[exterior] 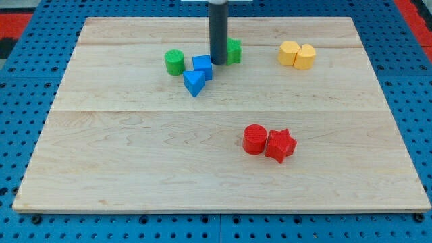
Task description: Place the blue cube above the blue triangle
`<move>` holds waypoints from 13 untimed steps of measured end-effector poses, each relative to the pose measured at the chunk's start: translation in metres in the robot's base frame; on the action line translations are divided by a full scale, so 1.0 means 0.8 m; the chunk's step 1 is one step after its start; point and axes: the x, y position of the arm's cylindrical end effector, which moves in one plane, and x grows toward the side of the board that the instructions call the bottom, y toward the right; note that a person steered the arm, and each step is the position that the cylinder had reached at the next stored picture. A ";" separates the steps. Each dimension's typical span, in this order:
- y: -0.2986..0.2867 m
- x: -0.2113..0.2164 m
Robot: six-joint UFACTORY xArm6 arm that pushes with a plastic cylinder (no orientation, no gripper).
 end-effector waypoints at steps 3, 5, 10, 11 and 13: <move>-0.058 -0.029; -0.054 0.075; -0.140 0.189; -0.111 0.204; -0.133 0.077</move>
